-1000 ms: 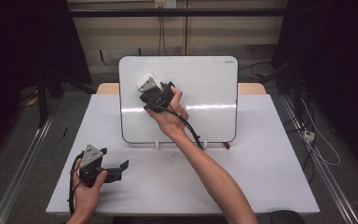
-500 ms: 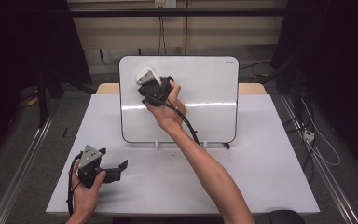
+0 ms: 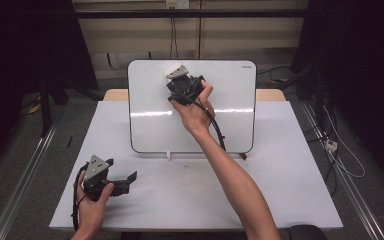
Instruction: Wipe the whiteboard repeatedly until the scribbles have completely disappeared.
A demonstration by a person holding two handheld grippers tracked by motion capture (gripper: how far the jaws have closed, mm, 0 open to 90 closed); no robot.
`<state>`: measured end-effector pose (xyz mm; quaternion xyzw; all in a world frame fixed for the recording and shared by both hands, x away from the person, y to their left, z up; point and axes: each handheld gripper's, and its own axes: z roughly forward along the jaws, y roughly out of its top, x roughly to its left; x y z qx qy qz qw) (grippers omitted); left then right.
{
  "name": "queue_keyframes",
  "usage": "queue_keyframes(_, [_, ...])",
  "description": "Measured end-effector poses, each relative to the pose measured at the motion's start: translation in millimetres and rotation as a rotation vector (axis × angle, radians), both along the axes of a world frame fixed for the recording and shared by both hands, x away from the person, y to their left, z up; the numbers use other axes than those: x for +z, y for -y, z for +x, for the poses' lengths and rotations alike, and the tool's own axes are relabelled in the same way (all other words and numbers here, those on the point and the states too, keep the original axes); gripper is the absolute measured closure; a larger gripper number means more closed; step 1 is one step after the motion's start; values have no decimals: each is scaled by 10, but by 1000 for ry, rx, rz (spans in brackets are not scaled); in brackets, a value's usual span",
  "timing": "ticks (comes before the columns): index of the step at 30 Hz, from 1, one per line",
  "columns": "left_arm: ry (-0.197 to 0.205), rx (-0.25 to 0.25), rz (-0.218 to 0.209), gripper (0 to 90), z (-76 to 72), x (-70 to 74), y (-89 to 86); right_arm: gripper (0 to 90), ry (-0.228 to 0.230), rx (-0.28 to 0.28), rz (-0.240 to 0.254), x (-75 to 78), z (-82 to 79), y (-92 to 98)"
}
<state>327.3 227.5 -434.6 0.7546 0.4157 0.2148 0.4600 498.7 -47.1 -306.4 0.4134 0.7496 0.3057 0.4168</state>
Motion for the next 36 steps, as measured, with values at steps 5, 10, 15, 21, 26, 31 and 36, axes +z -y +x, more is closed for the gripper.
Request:
queue_keyframes(5, [-2, 5, -3, 43, -2, -6, -3, 317, -4, -41, 37, 36, 17, 160])
queue_keyframes(10, [2, 3, 1, 43, -13, -1, -10, 316, -2, -63, 56, 54, 15, 293])
queue_keyframes(15, [0, 9, 0, 42, -11, -6, -17, 316, 0, -82, 78, 62, 0, 464])
queue_keyframes(21, [-2, 8, 0, 43, -10, -12, -5, 317, 4, -107, 101, 44, -36, 663])
queue_keyframes(26, [-4, 10, 7, 43, -24, -14, -5, 317, 9, -110, 110, 27, -82, 774])
queue_keyframes(31, [-8, 20, 6, 43, -27, -19, -26, 317, 20, -70, 135, 4, -133, 862])
queue_keyframes(36, [-9, 21, 6, 43, -32, -29, -17, 317, 12, -51, 165, -29, -165, 944])
